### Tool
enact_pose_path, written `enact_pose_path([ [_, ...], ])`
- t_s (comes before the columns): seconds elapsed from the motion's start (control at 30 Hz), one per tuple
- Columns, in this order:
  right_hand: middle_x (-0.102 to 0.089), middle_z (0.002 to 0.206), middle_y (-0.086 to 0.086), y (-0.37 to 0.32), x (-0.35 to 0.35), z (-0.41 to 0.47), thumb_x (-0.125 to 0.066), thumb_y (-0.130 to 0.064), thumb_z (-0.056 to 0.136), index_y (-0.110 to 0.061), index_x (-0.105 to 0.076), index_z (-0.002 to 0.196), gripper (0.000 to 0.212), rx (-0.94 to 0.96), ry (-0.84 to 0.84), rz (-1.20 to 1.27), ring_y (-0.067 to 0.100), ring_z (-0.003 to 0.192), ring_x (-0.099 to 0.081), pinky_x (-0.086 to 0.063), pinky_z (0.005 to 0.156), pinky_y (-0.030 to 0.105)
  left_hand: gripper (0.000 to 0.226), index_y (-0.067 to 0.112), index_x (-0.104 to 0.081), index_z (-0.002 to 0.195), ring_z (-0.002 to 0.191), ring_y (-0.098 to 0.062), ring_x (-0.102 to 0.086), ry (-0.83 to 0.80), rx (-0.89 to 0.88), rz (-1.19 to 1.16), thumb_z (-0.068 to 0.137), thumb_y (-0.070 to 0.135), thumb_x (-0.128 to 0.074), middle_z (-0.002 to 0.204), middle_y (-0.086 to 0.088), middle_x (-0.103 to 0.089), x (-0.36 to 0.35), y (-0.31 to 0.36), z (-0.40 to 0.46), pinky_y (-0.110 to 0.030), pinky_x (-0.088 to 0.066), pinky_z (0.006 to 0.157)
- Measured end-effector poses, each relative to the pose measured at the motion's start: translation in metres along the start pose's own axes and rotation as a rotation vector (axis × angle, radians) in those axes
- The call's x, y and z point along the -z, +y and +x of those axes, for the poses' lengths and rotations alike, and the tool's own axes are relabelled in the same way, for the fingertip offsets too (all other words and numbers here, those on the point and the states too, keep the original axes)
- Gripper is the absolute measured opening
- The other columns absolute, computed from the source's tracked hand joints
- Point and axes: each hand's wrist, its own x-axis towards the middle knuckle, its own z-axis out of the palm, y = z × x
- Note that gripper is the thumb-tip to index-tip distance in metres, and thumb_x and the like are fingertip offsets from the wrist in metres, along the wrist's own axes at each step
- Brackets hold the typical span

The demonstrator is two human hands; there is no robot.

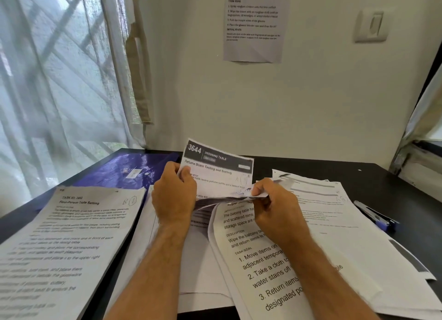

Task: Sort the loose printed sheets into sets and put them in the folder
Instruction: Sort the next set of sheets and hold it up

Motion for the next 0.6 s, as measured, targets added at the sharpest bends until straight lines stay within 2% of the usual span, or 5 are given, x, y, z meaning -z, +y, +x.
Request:
enact_pose_path([
  [0.13,-0.059,0.079,-0.015,0.005,-0.002,0.007,-0.067,-0.009,0.090,-0.023,-0.056,0.092,0.018,-0.004,0.036,-0.031,-0.001,0.064,-0.055,-0.043,0.056,0.007,0.015,0.010,-0.059,0.109,0.077,-0.017,-0.055,0.105,-0.061,-0.137,0.103,0.021,-0.051,0.098,-0.003,-0.070,0.010,0.011,0.001,-0.018,-0.036,0.061],
  [0.23,-0.062,0.083,-0.013,0.000,0.003,0.017,-0.061,-0.014,0.096,-0.033,-0.047,0.116,0.031,0.014,0.034,0.013,0.000,0.061,-0.058,-0.047,0.055,0.008,0.023,0.012,-0.065,0.117,0.093,-0.020,-0.063,0.110,-0.078,-0.144,0.104,0.022,-0.049,0.106,-0.001,-0.070,0.017,0.016,0.010,-0.019,-0.035,0.071],
  [0.37,-0.061,0.083,-0.013,-0.026,0.024,0.039,-0.059,-0.012,0.096,-0.038,-0.032,0.137,0.055,0.045,0.089,0.064,0.003,0.064,-0.064,-0.056,0.059,0.016,0.024,0.014,-0.069,0.111,0.088,-0.019,-0.064,0.162,-0.139,-0.193,0.104,0.025,-0.048,0.102,-0.002,-0.072,0.031,0.038,0.030,-0.020,-0.041,0.068],
  [0.47,-0.063,0.088,-0.007,-0.053,0.047,0.067,-0.060,-0.015,0.097,-0.026,-0.050,0.124,0.031,0.126,0.188,0.015,0.006,0.074,-0.066,-0.061,0.069,0.024,0.026,0.015,-0.068,0.112,0.074,-0.010,-0.060,0.164,-0.228,-0.235,0.105,0.028,-0.047,0.096,0.004,-0.067,0.051,0.070,0.042,-0.001,-0.040,0.053],
  [0.6,-0.066,0.095,-0.005,-0.098,0.081,0.102,-0.059,-0.019,0.097,-0.018,-0.060,0.101,0.004,0.261,0.312,0.021,0.007,0.080,-0.064,-0.059,0.071,0.020,0.022,0.025,-0.066,0.108,0.068,0.002,-0.060,0.070,-0.360,-0.360,0.105,0.034,-0.046,0.081,0.020,-0.061,0.083,0.115,0.051,0.000,-0.041,0.055],
])
